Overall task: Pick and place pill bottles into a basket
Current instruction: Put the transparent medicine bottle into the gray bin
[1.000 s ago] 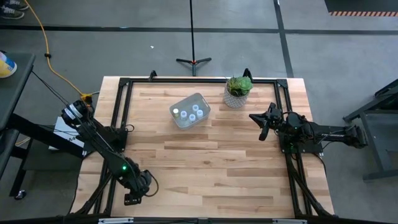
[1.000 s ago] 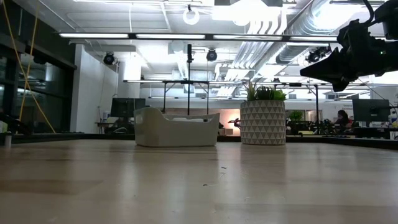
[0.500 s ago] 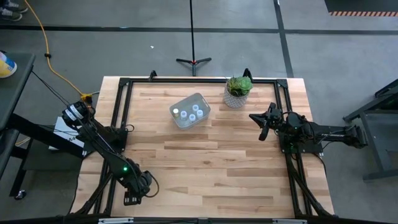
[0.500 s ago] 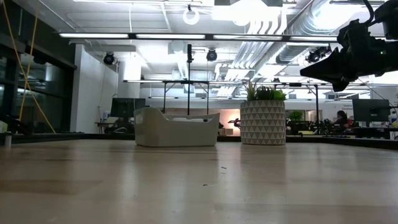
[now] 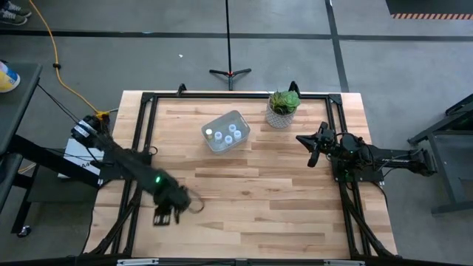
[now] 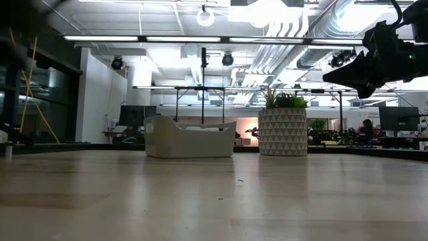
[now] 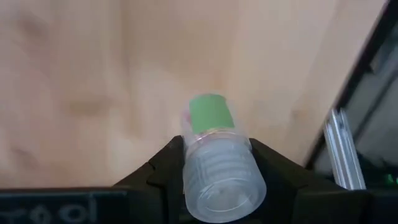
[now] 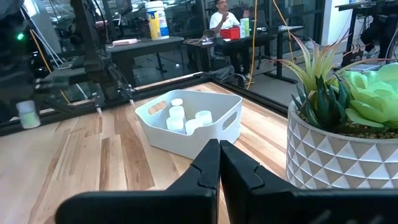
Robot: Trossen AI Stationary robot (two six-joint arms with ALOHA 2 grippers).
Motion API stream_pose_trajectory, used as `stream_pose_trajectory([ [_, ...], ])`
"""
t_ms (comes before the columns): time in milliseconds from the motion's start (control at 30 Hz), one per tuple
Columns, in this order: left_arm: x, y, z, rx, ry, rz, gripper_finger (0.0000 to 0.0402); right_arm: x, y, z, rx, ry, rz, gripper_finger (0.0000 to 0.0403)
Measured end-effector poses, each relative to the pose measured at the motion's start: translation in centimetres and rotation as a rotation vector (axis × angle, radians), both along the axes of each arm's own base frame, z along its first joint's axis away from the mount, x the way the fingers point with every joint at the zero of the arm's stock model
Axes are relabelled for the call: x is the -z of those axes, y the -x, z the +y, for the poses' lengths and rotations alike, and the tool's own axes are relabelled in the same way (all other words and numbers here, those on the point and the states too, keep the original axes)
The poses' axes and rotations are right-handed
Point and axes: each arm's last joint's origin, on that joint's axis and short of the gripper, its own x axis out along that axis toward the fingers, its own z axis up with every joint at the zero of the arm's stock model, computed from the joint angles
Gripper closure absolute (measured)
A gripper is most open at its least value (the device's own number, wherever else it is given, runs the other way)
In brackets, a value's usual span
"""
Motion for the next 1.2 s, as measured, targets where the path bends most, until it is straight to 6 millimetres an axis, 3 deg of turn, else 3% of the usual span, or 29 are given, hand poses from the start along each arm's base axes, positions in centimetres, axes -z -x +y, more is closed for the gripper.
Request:
stream_pose_trajectory([
  [300, -4.8, -5.7, 9.6, -0.103, -0.216, -0.281, 0.0213, 0.0, 0.0, 0.0, -0.003, -0.002, 0.004, 0.0401],
  [533, -6.6, -8.5, 16.8, -0.216, -0.296, -0.438, 0.0215, 0.1, 0.0, 0.0, -0.003, -0.002, 0.006, 0.0401],
  [733, -6.5, -11.4, 20.0, -0.142, -0.346, -0.407, 0.0215, 0.1, -0.1, 0.0, -0.004, -0.003, 0.015, 0.0401],
  [900, -5.3, -13.1, 22.5, -0.113, -0.345, -0.299, 0.0215, 0.2, -0.1, 0.0, -0.002, -0.004, 0.019, 0.0402],
  [1067, -4.2, -13.5, 24.2, -0.097, -0.342, -0.241, 0.0214, 0.2, -0.1, 0.0, -0.002, -0.004, 0.019, 0.0402],
  [1200, -3.6, -13.6, 24.4, -0.058, -0.336, -0.221, 0.0215, 0.2, -0.1, 0.0, -0.002, -0.006, 0.018, 0.0401],
])
